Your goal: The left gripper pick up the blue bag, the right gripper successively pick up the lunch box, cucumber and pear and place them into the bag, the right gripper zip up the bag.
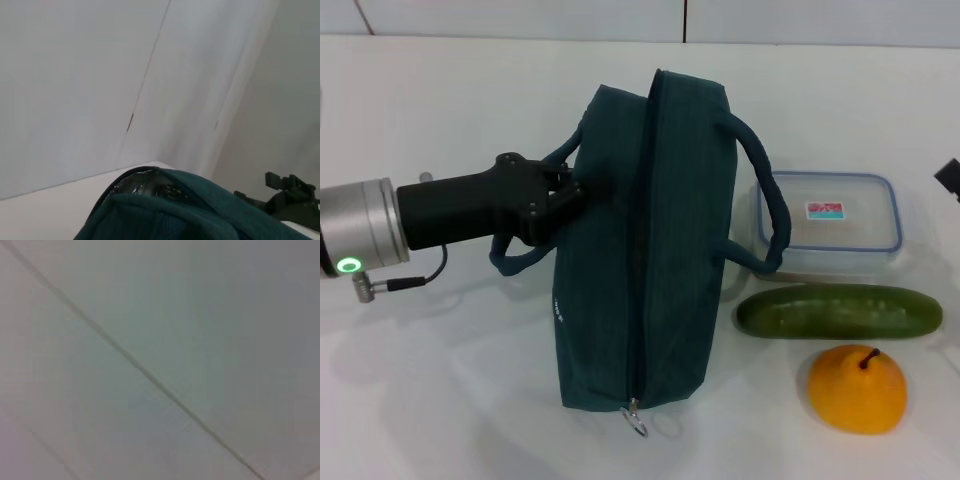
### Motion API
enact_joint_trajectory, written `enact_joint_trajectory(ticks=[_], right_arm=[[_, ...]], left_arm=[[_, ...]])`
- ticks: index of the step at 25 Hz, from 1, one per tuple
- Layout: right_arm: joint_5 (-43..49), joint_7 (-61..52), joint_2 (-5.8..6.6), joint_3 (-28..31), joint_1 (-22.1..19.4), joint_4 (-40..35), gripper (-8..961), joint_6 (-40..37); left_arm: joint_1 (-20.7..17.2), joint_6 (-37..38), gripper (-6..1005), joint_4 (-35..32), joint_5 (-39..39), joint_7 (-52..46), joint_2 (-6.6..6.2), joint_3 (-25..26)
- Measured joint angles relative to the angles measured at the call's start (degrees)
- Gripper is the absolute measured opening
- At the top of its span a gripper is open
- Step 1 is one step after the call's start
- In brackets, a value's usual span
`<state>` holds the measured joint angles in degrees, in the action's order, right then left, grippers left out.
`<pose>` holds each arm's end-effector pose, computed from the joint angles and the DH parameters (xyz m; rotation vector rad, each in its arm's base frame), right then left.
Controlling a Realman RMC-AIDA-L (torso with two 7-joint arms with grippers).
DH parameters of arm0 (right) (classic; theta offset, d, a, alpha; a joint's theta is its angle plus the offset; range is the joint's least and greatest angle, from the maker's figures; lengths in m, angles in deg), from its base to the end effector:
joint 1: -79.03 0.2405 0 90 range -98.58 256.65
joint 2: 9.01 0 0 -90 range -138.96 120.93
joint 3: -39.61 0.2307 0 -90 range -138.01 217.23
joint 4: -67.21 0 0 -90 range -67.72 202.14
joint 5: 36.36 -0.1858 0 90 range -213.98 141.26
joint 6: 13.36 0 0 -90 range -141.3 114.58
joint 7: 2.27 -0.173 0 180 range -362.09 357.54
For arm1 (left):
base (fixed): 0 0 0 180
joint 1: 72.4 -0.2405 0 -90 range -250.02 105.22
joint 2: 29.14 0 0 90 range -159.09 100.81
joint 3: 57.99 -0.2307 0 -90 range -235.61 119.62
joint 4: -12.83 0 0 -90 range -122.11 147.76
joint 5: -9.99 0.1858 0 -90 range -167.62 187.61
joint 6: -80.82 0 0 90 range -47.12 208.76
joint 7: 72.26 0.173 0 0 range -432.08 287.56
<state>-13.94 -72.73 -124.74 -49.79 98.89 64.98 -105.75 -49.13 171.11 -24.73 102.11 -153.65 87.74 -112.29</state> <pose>0.2584 0.2712 0.0078 -1.8676 1.1780 1.4803 -0.2057 0.2935 -0.0010 -2.6487 -0.6900 -0.9783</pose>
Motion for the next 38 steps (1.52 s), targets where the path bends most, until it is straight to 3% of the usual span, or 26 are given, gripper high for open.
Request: enact_joint_trajectory(ticks=[3, 9, 15, 26, 38], right_arm=[[0.04, -2.28, 0.07, -1.15, -0.74, 0.42, 839, 0.27], [3.40, -0.93, 1.83, -6.86, -0.65, -0.07, 838, -3.05], [10.34, 0.09, 3.53, -7.63, 1.32, -0.45, 837, -4.27], [15.69, -4.91, 4.01, -8.23, 6.12, -0.68, 835, 4.77], [15.34, -6.40, 4.85, -7.08, 7.37, -1.04, 832, 8.97]], left_arm=[[0.24, -0.10, 42, 0.02, 0.38, 0.76, 0.15, 0.06], [0.29, -0.12, 42, 0.02, 0.44, 2.32, 0.31, 0.08], [0.61, -0.22, 42, 0.31, 0.45, 2.52, 0.30, 0.08], [1.36, -0.72, 41, 2.06, -0.06, 3.65, 0.61, 0.07], [1.43, -0.74, 41, 2.21, -1.39, 3.75, 0.74, 0.16]])
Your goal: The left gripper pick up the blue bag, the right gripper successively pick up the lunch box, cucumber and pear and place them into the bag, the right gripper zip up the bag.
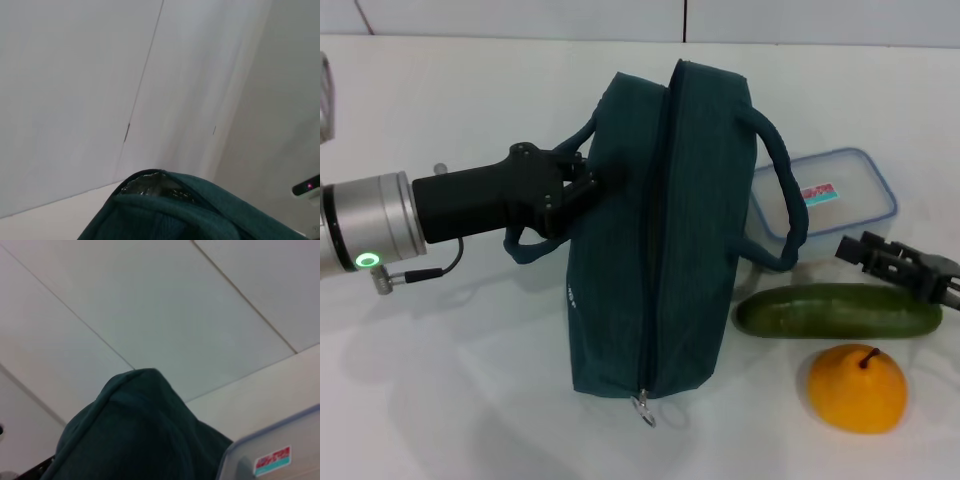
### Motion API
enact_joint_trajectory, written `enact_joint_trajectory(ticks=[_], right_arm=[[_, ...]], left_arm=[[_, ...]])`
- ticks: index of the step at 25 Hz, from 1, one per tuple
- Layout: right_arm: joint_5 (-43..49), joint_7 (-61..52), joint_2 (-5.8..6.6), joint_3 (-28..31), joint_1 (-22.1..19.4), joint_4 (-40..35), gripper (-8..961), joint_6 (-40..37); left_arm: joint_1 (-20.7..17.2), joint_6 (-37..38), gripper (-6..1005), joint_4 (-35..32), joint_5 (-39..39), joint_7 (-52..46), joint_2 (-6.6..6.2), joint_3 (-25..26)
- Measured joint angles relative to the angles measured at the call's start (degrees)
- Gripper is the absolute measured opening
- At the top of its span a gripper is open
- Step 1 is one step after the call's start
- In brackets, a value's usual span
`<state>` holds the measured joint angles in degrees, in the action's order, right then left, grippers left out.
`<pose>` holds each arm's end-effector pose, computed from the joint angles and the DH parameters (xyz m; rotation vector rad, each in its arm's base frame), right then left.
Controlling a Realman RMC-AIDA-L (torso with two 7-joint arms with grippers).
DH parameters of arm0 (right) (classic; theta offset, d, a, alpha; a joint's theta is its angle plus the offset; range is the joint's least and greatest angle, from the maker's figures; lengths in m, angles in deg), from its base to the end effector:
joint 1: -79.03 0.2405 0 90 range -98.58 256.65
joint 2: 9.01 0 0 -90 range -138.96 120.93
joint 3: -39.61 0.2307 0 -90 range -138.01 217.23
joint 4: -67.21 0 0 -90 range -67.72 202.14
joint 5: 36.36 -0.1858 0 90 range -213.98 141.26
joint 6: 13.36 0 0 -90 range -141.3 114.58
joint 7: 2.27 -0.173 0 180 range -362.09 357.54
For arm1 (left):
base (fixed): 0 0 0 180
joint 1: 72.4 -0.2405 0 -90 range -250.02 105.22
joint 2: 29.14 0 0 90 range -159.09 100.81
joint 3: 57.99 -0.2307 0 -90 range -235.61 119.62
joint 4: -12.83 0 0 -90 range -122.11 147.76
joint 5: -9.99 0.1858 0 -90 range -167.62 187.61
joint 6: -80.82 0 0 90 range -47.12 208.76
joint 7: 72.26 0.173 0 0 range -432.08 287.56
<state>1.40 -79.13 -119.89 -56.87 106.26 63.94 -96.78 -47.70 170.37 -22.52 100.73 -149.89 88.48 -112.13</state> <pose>0.2558 0.2830 -0.0254 -2.3163 1.2884 1.1053 -0.1985 0.2978 -0.0068 -2.6347 -0.6281 -1.0124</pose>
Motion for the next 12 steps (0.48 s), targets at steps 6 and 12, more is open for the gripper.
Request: enact_joint_trajectory(ticks=[6, 12], right_arm=[[-0.06, 0.03, 0.26, 3.20, -0.78, -0.80, 831, 1.00], [-0.07, -0.24, 0.10, 12.10, -5.58, -1.11, 830, -0.08]], left_arm=[[0.00, -0.05, 41, 0.01, -0.24, 0.03, -0.02, 0.32], [0.00, -0.09, 41, 0.01, -0.30, 0.08, 0.03, 1.43]])
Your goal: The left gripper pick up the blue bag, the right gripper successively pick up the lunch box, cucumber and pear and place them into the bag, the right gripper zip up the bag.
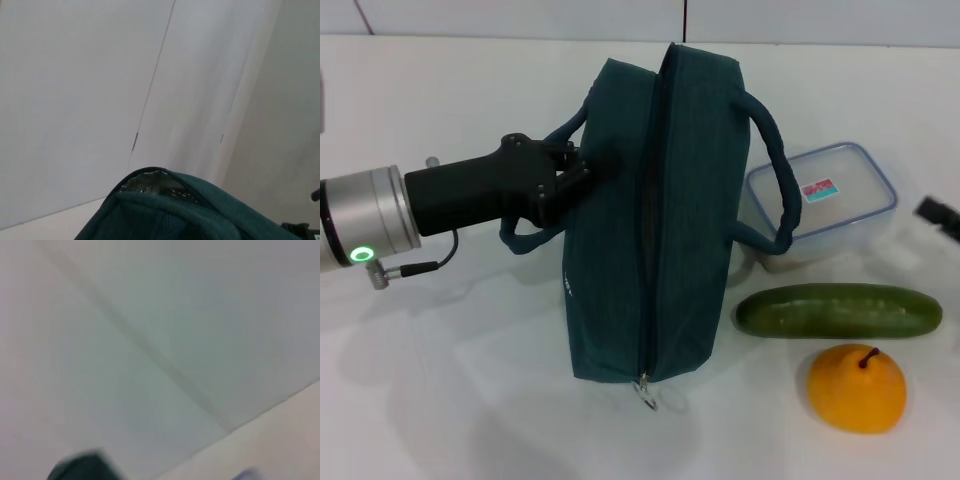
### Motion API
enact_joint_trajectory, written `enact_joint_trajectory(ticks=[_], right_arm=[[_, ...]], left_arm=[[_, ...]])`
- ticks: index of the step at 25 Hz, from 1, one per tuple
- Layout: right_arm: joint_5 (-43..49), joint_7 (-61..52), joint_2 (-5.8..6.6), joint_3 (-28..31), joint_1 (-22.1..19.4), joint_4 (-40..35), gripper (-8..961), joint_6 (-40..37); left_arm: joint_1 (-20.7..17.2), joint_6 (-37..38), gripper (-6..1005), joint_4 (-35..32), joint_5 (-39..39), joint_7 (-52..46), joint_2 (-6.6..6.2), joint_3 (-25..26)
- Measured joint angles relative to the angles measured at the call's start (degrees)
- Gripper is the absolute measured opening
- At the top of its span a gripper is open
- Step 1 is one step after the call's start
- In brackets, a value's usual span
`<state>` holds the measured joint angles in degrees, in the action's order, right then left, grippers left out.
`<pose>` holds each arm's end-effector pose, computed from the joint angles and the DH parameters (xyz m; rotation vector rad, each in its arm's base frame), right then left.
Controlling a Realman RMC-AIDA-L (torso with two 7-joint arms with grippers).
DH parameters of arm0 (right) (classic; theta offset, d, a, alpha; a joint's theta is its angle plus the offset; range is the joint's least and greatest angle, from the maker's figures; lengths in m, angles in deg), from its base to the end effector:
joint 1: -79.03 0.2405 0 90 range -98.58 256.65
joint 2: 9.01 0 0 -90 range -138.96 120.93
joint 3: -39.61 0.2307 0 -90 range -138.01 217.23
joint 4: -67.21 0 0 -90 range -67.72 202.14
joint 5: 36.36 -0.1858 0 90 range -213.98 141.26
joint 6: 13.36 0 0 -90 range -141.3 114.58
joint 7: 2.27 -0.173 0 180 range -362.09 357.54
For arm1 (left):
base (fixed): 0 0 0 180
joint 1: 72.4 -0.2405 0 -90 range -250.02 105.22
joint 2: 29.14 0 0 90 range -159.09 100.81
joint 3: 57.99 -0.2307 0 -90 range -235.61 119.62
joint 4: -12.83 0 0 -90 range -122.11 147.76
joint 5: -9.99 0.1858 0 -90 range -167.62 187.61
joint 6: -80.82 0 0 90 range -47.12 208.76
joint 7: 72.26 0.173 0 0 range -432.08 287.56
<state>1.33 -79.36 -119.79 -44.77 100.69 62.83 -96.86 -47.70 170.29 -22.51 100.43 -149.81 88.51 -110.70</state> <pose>0.2804 0.2845 0.0058 -2.0189 1.3109 1.2288 -0.1992 0.3010 -0.0022 -2.6023 -0.6296 -1.0276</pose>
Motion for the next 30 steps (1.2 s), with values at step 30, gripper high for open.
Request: enact_joint_trajectory(ticks=[30], right_arm=[[0.72, -23.32, -5.02, 4.95, 7.62, 0.15, 823, 16.97]], left_arm=[[0.62, 0.10, 41, 0.00, 0.46, 3.02, 1.27, -0.20]])
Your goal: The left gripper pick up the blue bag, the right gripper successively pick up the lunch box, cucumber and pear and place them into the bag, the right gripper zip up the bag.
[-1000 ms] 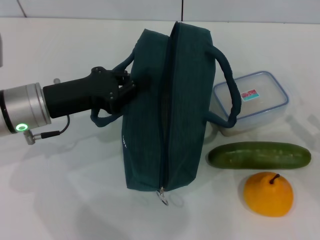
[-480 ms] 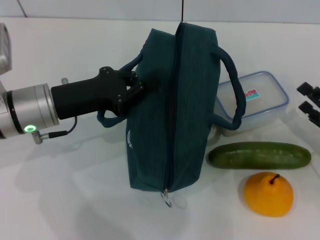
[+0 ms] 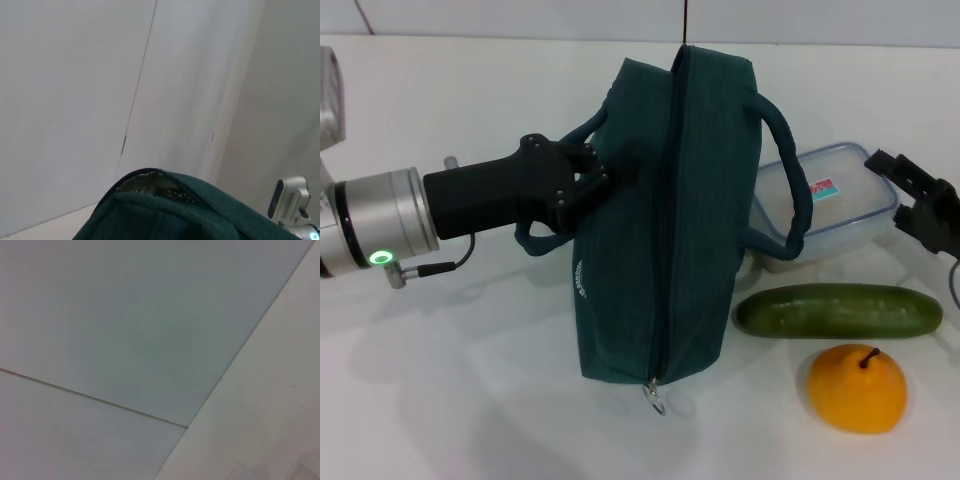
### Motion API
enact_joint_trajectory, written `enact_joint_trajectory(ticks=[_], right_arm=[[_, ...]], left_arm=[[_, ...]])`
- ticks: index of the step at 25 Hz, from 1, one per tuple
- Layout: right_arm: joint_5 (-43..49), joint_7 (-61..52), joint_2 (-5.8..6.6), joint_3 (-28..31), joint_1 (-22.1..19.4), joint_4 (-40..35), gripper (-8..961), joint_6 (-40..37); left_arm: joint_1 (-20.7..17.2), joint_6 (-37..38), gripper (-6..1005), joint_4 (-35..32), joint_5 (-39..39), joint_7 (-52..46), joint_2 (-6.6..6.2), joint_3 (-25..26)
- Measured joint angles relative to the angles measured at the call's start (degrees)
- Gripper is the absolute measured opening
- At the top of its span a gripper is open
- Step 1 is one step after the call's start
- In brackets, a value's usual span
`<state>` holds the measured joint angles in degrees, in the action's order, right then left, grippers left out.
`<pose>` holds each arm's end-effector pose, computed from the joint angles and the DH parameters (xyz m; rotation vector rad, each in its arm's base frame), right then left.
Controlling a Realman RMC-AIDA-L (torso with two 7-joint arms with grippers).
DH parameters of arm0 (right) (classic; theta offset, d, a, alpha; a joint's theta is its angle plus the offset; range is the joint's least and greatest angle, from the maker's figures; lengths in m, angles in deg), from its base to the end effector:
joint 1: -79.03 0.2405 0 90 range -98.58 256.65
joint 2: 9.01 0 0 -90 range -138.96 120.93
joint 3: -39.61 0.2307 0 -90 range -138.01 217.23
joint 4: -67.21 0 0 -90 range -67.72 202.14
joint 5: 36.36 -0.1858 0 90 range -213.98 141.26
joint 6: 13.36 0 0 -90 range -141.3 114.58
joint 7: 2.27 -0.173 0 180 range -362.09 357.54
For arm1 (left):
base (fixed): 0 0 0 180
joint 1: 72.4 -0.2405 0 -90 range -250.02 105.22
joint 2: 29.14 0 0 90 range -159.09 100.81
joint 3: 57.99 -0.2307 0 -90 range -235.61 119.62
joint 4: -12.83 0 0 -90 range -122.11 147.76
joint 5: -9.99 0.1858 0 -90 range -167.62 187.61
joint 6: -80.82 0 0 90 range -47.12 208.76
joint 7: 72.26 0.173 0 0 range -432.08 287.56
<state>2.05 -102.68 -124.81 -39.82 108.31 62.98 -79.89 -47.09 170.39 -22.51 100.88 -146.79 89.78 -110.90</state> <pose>0.2691 0.3325 -0.0301 -1.6663 1.8300 1.2741 -0.1914 0.2995 -0.0104 -2.6224 -0.5550 -1.0338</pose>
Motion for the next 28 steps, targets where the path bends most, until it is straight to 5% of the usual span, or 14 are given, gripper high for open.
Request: enact_joint_trajectory(ticks=[28], right_arm=[[-0.40, -3.57, -0.44, -0.11, 3.67, -0.89, 817, 3.18]], left_arm=[[0.26, -0.01, 40, 2.11, -0.34, 3.59, 0.28, 0.17]])
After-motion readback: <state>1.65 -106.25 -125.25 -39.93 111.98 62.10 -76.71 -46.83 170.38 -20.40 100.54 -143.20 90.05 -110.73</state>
